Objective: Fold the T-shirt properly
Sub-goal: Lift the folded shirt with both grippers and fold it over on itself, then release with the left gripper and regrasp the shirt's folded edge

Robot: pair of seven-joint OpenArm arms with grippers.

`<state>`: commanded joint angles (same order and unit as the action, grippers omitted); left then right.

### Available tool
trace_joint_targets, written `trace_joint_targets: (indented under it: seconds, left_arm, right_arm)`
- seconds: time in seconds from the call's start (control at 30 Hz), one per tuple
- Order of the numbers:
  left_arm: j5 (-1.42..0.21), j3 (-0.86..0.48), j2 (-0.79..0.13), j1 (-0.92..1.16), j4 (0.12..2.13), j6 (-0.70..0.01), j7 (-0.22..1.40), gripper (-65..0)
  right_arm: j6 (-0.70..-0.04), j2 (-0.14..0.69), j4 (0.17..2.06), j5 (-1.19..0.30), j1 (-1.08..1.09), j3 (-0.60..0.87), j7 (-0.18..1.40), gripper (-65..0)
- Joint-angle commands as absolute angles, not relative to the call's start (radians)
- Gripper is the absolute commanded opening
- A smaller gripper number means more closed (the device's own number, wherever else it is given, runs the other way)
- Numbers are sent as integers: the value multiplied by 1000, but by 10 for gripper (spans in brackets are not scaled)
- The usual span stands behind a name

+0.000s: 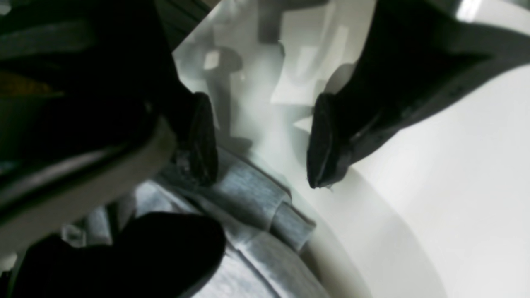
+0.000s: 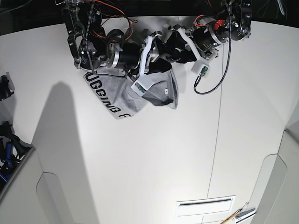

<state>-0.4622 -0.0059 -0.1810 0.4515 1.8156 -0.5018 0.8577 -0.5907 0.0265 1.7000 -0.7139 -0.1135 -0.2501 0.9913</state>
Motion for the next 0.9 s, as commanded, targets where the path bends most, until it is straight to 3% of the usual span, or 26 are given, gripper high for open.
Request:
trace_joint_targets:
  seconds: [0.1,0.13,0.3,0.43,0.5,0.6,0.83,0.9]
  left_arm:
    - [-453,-82,-183,451,1861,-502,870,-430]
    - [-453,-112,-183,452,1885,-502,875,-446]
    - [-528,-226,-183,451,2026,-514,897,-446]
    - [-619,-232,-183,451,2071,-535,917,-438]
    - [-659,-232,-183,451,2071,-574,916,-387]
    - [-692,-229,-183,443,2071,-574,885,-307]
    - [-688,-174,-180,359,2054,-573,804,-301]
    - [-688,-144,-180,342,2038,-573,802,-301]
  right_arm:
    - [-591,24,1714,-714,-113,-223,992,-366]
    - [-591,24,1727,-714,-113,-207,992,-371]
    - [-591,24,1843,-715,-109,-94,991,-511]
    - [-591,25,1907,-713,-93,17,991,-604]
    - [-591,25,1906,-677,-89,64,991,-604]
    - [-590,31,1906,-647,-96,122,996,-603]
    - [-584,74,1906,-722,-172,127,1033,-603]
    - [-588,74,1906,-734,-200,112,1029,-560]
